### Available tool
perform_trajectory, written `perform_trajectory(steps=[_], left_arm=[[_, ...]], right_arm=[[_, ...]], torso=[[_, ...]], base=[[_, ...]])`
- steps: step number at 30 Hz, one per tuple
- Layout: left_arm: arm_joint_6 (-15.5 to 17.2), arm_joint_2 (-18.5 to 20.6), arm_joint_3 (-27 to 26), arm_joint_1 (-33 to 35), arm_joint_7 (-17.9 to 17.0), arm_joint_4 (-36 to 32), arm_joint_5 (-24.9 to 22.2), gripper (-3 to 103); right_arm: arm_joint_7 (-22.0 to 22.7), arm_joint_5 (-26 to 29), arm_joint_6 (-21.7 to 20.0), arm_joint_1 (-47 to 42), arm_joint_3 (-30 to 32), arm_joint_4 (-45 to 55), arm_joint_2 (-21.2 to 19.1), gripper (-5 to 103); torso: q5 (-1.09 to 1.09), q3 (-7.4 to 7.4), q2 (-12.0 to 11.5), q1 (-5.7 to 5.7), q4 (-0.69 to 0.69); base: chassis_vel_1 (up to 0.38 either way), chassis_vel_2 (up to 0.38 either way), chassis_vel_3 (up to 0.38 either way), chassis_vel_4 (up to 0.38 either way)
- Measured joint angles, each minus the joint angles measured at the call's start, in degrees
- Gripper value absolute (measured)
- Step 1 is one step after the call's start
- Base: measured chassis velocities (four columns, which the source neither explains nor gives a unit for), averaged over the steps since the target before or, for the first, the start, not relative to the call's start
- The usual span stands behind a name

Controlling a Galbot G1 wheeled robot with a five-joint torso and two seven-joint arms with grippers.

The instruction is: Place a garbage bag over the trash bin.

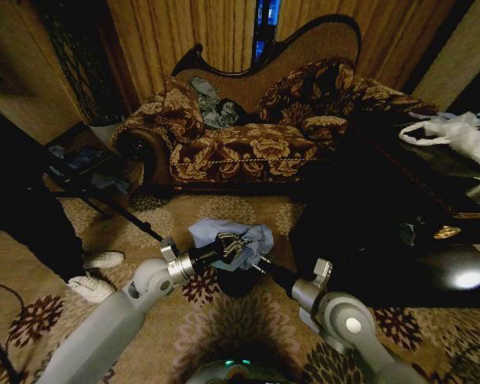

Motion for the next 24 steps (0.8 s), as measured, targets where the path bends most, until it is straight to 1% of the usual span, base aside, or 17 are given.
perform_trajectory(steps=[1,3,5,7,8,9,10,12,14,16,21,24], left_arm=[[0.0,0.0,0.0,0.0,0.0,0.0,0.0,0],[-0.2,0.0,-0.2,0.4,0.0,0.1,0.1,0],[-0.3,0.0,-0.3,0.5,0.0,0.1,0.1,0],[-0.6,-0.1,-0.9,0.8,0.0,0.4,0.1,0],[-0.6,-0.1,-1.0,0.8,-0.1,0.4,0.1,0],[-0.6,-0.1,-1.0,0.8,-0.1,0.4,0.1,0],[-0.6,0.0,-1.1,0.7,-0.1,0.4,0.0,0],[-0.4,0.2,-1.2,0.5,-0.2,0.1,-0.3,0],[-0.3,0.2,-1.2,0.3,-0.2,0.1,-0.3,0],[-0.2,0.4,-1.0,-0.2,-0.2,0.1,-0.6,0],[-0.1,0.7,-1.0,-0.3,-0.1,-0.1,-0.8,0],[-0.2,0.8,-1.0,0.2,0.1,-0.1,-0.9,0]], right_arm=[[0.0,0.0,0.0,0.0,0.0,0.0,0.0,46],[-1.2,-0.9,-0.3,-0.7,0.6,-0.4,0.0,36],[-1.6,-1.4,-0.4,-0.9,0.7,-0.5,-0.1,36],[-3.7,-5.3,-0.9,-1.8,1.2,-1.6,-1.0,25],[-4.1,-6.4,-0.9,-2.0,1.4,-2.0,-1.2,19],[-4.1,-6.4,-0.9,-2.0,1.4,-2.0,-1.2,19],[-5.0,-8.0,-0.8,-2.1,1.8,-2.8,-1.5,15],[-5.3,-9.2,-0.4,-2.0,2.6,-3.7,-1.6,4],[-5.3,-9.7,-0.1,-1.8,2.9,-4.1,-1.6,4],[-5.7,-11.4,0.6,-1.5,3.9,-4.6,-1.7,1],[-6.3,-12.6,0.8,-1.4,5.3,-5.0,-2.4,0],[-6.9,-15.2,1.2,-1.8,6.6,-5.7,-2.5,0]], torso=[[0.0,0.0,0.0,0.0,0.0],[0.0,0.0,0.0,0.0,0.0],[0.0,0.0,0.0,0.0,0.0],[0.0,0.0,0.0,0.0,0.0],[0.0,0.0,0.0,0.0,0.0],[0.0,0.0,0.0,0.0,0.0],[0.0,0.0,0.0,0.0,0.0],[0.0,0.0,0.0,0.0,0.0],[0.01,0.0,0.0,0.0,0.0],[0.0,0.0,0.0,0.0,0.0],[0.01,0.0,0.0,0.0,0.0],[0.0,0.0,0.0,0.0,0.0]], base=[[0.0,0.0,0.0,0.0],[0.0,0.0,0.0,0.0],[0.0,0.0,0.0,0.0],[0.0,0.0,0.0,0.0],[0.0,0.0,0.0,0.0],[0.0,0.0,0.0,0.0],[0.0,0.0,0.0,0.0],[0.0,0.0,0.0,0.0],[0.0,0.0,0.0,0.0],[0.0,0.0,0.0,0.0],[0.0,0.0,0.0,0.0],[0.0,0.0,0.0,0.0]])
